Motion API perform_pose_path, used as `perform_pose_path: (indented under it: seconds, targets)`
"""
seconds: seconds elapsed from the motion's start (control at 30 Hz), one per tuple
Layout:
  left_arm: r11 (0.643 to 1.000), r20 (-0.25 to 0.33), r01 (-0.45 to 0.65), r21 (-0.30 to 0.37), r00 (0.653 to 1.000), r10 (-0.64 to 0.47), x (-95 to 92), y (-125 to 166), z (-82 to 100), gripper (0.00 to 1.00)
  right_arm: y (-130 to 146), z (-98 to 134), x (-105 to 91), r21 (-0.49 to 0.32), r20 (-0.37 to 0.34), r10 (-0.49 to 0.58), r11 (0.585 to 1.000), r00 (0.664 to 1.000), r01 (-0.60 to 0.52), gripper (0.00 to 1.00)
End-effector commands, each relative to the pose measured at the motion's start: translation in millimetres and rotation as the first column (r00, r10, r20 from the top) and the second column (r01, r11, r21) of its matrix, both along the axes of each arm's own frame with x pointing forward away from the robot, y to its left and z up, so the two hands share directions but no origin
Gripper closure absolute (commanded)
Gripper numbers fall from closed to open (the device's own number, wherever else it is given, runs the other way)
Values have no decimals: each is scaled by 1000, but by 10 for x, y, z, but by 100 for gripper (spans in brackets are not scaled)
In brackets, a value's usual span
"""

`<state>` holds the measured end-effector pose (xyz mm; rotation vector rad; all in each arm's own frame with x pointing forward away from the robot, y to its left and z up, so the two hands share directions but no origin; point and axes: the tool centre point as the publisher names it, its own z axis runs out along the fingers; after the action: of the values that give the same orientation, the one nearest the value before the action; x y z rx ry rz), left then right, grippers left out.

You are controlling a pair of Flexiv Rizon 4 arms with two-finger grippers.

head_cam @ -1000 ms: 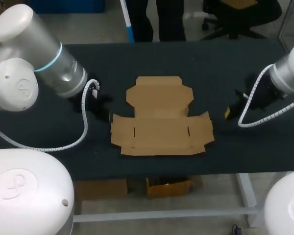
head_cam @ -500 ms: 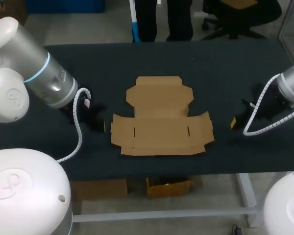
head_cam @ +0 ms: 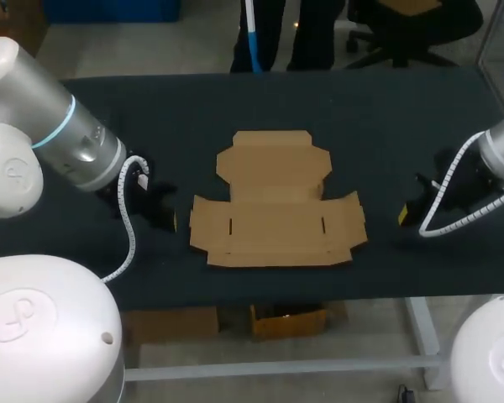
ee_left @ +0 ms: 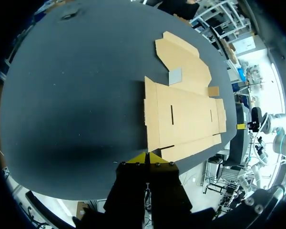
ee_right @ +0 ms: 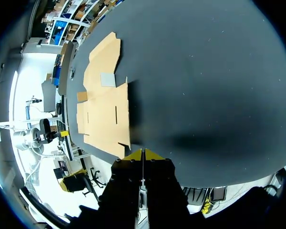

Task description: Assemble the packaging by folding the flat box into shape, placing the metal phone stand inside, and closing the box properly

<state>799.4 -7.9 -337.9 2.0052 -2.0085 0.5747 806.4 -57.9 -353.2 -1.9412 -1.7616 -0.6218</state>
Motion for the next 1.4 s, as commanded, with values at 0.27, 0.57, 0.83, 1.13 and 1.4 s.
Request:
perform_pose_path:
  seconds: [0.27, 0.57, 0.83, 1.13, 1.4]
  targets:
    - [1000, -16, -18, -4, 1000, 18, -119, 11, -68, 100, -43, -78, -104, 16, -29, -18, 1000, 999, 19, 100]
    - [1000, -46, -9, -28, 999, 8, -364, 9, -186, 100, -10, -135, -360, -9, -30, -48, 999, 998, 47, 100]
    - [997, -66, -1, -73, 998, -4, -482, -8, -353, 100, 12, -272, -448, 8, -22, -74, 997, 997, 74, 100]
    - [993, -116, 5, -122, 993, -19, -480, -83, -551, 100, 137, -374, -441, 41, -38, -68, 997, 997, 70, 100]
    - [988, -143, 17, -151, 989, -39, -434, -146, -637, 100, 274, -424, -456, 73, -45, -64, 995, 997, 68, 100]
